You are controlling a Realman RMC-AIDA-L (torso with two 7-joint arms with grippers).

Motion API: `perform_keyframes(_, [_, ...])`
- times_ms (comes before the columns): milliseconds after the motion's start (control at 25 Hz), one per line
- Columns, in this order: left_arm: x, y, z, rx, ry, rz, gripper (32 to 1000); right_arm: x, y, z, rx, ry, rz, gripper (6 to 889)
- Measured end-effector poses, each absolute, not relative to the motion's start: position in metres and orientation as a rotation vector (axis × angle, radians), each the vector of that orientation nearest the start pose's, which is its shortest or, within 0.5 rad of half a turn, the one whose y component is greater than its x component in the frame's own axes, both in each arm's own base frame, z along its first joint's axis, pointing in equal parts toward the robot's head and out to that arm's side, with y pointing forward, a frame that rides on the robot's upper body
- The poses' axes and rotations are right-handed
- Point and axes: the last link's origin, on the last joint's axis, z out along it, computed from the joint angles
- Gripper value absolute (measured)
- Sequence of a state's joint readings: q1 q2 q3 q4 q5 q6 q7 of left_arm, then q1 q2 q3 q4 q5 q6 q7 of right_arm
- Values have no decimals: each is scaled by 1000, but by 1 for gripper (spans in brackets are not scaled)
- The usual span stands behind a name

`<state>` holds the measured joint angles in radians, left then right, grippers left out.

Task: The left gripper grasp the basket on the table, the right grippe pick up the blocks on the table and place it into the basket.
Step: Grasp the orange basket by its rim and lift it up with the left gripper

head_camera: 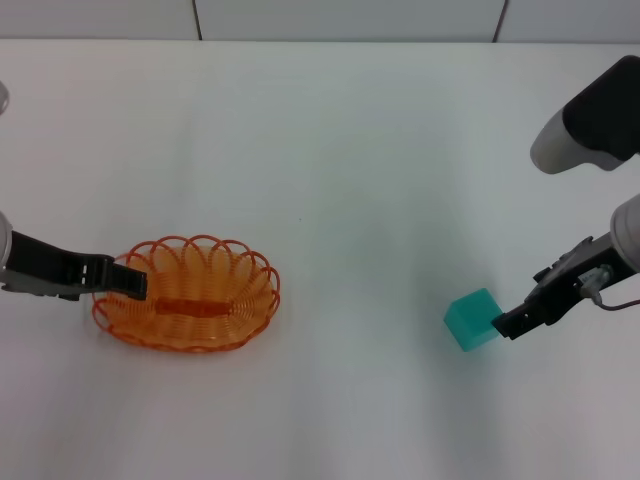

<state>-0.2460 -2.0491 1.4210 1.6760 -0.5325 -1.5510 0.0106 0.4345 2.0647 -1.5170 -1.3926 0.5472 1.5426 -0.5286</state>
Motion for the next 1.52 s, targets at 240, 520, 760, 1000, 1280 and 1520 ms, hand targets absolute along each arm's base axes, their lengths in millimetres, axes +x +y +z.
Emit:
perform_keyframes(240, [-228,299,35,-2025,-1561,298,825,221,317,-13,-2565,1037,-597,861])
perform_keyframes(520, [-225,300,33,-2035,-1543,311,818,221,317,-14,-2566,1039,-592,861])
perform_keyframes(760, [-225,305,34,-2032,-1512,314,813,221,317,-14,-2569,1034,-592,860])
perform_keyframes(1000, [-239,318,38,-1971,-1447,356,808,223,317,-16,-2574,1032,-589,861])
perform_keyframes(1280, [-251,331,25,-1974,-1444,375,802,224,317,-17,-2573,1037,-589,860])
perform_keyframes(1520, [-260,338,15,-1976,-1457,386,796,223,318,-18,-2582,1035,-569,860])
